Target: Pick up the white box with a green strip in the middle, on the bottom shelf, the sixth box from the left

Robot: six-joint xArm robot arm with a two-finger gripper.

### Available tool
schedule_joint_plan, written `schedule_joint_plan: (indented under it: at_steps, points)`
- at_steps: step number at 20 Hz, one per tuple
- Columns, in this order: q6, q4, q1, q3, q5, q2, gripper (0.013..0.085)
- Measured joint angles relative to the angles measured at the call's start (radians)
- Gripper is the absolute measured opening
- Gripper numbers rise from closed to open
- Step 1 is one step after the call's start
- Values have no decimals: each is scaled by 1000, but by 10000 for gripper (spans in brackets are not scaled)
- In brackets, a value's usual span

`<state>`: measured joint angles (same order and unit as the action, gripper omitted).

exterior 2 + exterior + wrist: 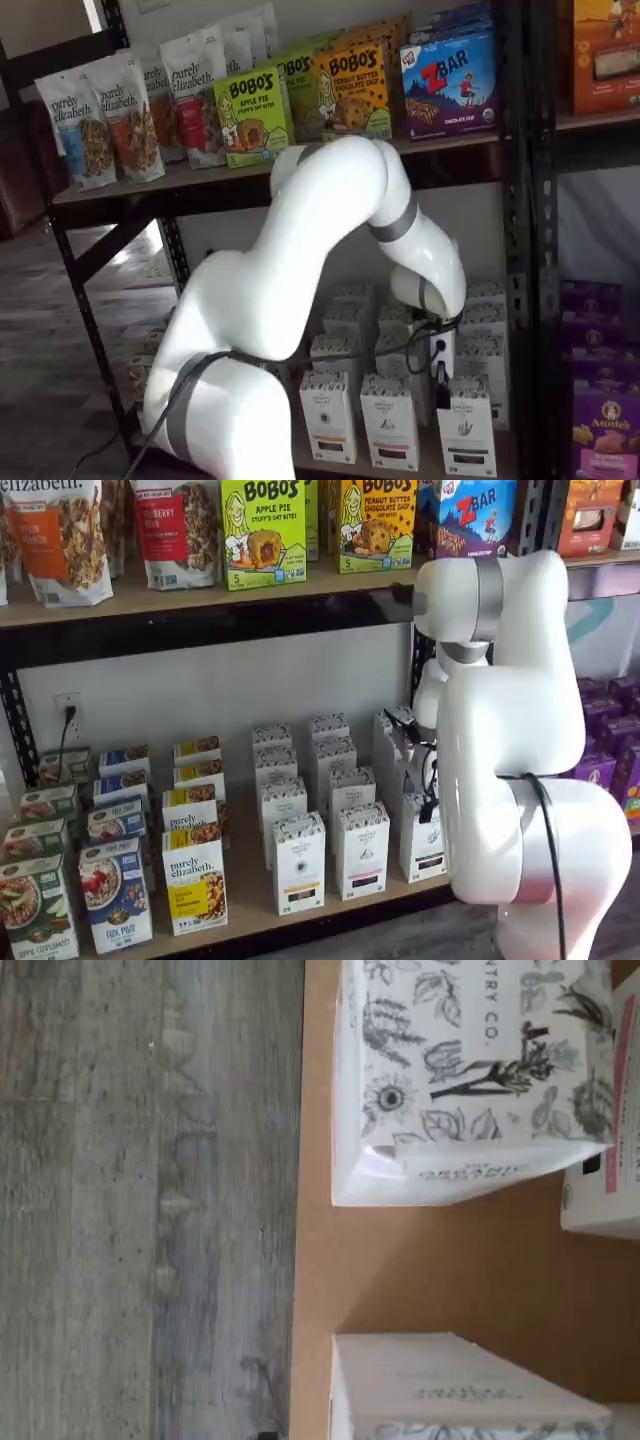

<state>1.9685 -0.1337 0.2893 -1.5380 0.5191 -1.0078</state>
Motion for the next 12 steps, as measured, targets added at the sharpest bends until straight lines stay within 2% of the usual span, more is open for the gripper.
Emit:
schedule_joint_plan:
  at_steps: [3,12]
  points:
    - [-24,26,-1,-17,0,-16,850]
    - [-143,162,-4,-58,30,-52,850]
